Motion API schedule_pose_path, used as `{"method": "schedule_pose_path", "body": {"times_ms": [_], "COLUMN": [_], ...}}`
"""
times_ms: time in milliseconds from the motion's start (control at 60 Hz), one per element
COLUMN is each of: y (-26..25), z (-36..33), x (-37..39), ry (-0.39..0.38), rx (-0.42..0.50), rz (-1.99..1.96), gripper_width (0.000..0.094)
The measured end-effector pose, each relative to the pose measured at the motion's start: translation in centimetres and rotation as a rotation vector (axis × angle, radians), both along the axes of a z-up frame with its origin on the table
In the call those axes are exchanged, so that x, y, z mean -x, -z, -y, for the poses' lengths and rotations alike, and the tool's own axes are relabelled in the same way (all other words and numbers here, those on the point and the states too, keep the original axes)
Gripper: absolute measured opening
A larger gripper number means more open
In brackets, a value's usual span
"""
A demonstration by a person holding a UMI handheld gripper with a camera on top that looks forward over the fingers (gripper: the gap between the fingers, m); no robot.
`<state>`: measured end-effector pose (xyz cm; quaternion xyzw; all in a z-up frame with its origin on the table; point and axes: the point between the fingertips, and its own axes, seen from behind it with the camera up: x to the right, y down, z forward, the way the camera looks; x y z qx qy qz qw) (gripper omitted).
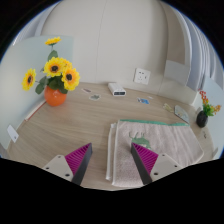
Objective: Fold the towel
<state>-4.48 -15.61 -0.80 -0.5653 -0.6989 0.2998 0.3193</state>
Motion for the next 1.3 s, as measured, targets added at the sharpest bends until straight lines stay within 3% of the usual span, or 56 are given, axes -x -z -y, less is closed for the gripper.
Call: {"method": "schedule_pose_path", "body": {"times_ms": [100,133,183,300,333,517,683,783,933,1100,1200,1250,1300], "y": [0.2,0.3,0.4,0.4,0.4,-6.0,-15.3,-16.2,-10.8,-3.2,-1.3,-1.8,-2.9], "z": [-0.4,-0.9,-3.1,-2.7,-1.9,1.8,-5.7,-13.3,-23.0,-26.7,-27.0,-26.7,-26.4], "x": [0.5,0.7,1.1,0.6,0.3,0.1,2.2,3.0,2.7,2.1,2.0,2.1,2.1], "ry": [0.013,0.026,0.095,0.118,0.148,0.1,0.157,0.207,0.286,0.326,0.315,0.294,0.271], "rx": [0.011,0.002,-0.067,-0.083,-0.023,0.208,0.339,0.304,0.237,0.258,0.239,0.238,0.234], "rz": [-0.006,0.003,0.01,0.107,0.14,0.173,0.06,0.035,0.077,0.178,0.193,0.187,0.185], "gripper_width": [0.0719,0.0515,0.009,0.0048,0.0046,0.0032,0.003,0.0029,0.0028,0.003,0.0048,0.0135,0.0312]}}
